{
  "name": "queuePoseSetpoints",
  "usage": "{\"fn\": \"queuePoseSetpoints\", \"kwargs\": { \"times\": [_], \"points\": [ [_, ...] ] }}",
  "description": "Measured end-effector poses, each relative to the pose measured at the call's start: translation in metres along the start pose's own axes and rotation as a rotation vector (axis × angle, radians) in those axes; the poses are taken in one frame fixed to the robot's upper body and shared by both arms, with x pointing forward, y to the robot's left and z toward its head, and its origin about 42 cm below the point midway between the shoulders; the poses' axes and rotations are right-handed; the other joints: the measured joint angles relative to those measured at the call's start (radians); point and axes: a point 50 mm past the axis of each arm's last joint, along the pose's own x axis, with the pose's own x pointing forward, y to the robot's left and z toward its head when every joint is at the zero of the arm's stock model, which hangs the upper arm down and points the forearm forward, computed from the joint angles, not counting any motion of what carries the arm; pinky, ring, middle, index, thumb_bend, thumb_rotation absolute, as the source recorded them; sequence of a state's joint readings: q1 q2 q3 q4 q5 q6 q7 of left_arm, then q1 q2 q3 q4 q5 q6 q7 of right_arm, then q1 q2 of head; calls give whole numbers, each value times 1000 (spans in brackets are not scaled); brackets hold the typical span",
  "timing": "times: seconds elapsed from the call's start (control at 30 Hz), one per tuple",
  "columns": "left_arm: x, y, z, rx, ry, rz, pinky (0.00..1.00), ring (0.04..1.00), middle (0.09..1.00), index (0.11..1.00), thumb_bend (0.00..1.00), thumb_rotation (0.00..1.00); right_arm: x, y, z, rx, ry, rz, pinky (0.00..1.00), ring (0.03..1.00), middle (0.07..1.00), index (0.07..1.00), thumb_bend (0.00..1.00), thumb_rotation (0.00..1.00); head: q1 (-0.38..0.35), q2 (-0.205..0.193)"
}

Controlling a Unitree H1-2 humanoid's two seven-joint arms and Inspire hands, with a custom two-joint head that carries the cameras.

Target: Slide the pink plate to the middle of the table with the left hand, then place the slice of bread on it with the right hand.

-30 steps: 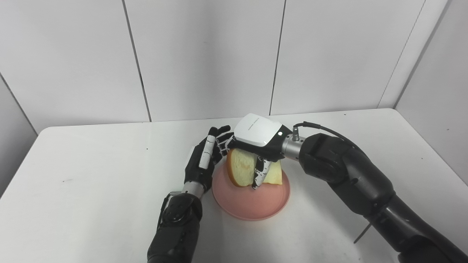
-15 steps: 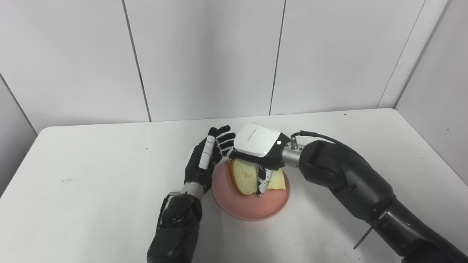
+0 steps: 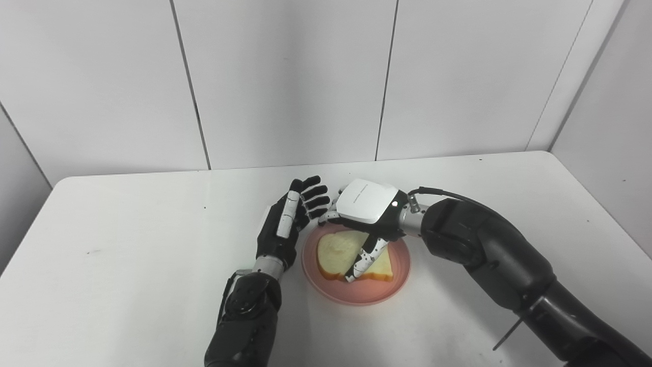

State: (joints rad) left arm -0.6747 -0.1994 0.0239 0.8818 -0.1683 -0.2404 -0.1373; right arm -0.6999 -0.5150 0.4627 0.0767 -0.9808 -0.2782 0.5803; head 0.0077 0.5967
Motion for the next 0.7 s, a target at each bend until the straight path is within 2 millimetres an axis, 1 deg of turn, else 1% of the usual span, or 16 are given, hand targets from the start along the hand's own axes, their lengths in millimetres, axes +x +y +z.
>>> {"fn": "queuePoseSetpoints", "kwargs": {
  "times": [0.13,0.4,0.6,0.67,0.7],
  "points": [
    [0,0,0,0,0,0,660,706,726,700,892,810,-3,-3,0,-9,-2,5,994,859,829,829,1000,813,-2,2],
    [0,0,0,-1,2,0,653,700,718,704,902,808,-4,-6,-1,-4,-9,20,990,855,825,821,1000,775,-2,2],
    [1,0,0,-7,2,2,674,701,708,700,894,798,-9,-15,-4,-6,-11,17,979,854,826,827,1000,765,-2,2],
    [1,1,0,-8,2,3,674,701,710,700,896,799,-11,-20,-6,10,-16,2,970,848,823,825,1000,757,-2,2],
    [1,0,0,-8,2,3,671,705,723,709,896,808,-12,-22,-8,22,-19,-8,926,829,812,814,1000,748,-2,2]
  ]
}}
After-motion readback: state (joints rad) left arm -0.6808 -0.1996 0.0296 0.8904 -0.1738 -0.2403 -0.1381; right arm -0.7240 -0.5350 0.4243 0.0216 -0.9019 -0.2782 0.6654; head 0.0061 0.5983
